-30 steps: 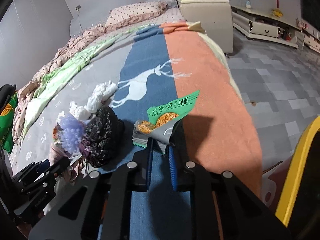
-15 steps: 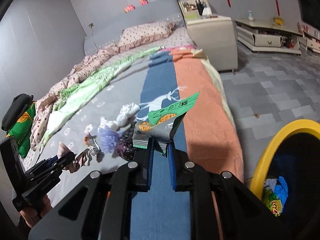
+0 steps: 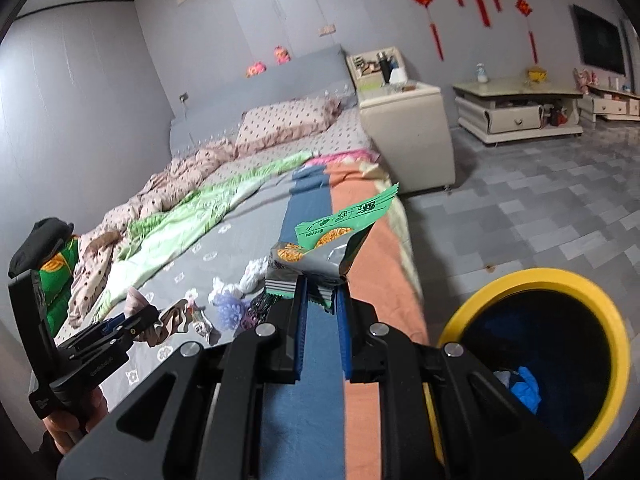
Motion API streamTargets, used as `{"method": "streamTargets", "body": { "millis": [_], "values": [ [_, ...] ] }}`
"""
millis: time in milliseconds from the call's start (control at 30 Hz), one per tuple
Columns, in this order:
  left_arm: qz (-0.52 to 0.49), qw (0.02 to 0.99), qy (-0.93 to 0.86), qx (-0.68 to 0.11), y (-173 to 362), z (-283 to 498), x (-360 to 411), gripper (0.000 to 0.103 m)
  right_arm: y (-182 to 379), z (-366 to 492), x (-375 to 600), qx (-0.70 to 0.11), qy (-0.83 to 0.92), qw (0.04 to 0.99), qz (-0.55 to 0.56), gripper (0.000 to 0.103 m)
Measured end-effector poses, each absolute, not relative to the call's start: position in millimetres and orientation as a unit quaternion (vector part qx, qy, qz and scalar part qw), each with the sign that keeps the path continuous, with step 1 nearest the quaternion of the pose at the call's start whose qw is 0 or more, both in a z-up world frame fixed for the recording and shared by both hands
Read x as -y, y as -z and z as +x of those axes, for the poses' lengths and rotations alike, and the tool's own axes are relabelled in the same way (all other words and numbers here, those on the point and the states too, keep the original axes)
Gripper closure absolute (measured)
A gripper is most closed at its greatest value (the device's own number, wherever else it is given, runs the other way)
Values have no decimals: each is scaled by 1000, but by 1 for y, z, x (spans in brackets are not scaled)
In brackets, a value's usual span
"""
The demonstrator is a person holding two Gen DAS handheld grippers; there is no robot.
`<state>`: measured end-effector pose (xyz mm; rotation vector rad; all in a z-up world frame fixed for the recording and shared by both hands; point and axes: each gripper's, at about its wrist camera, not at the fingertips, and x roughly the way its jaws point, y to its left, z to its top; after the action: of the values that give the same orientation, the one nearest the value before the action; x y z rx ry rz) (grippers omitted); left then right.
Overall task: Collect trash
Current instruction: 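Carry the pink cloth and green snack packet over the yellow bin while opening both tools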
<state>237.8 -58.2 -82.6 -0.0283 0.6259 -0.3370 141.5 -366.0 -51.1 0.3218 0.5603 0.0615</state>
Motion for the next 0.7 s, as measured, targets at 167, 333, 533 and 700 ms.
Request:
{"method": "streamTargets", "body": {
  "millis": [167, 333, 533, 700],
  "values": [
    [-6, 938, 194, -287, 65, 229, 89, 72, 36, 117, 395, -259, -5, 952, 163, 89],
    [2, 934, 221, -281, 54, 228, 120, 72, 28, 94, 426, -248, 27, 954, 166, 89],
    [23, 926, 254, -280, 49, 228, 169, 72, 29, 72, 464, -246, 61, 951, 179, 89],
    [40, 914, 284, -289, 56, 228, 215, 72, 37, 52, 497, -246, 90, 946, 192, 89]
  ]
}}
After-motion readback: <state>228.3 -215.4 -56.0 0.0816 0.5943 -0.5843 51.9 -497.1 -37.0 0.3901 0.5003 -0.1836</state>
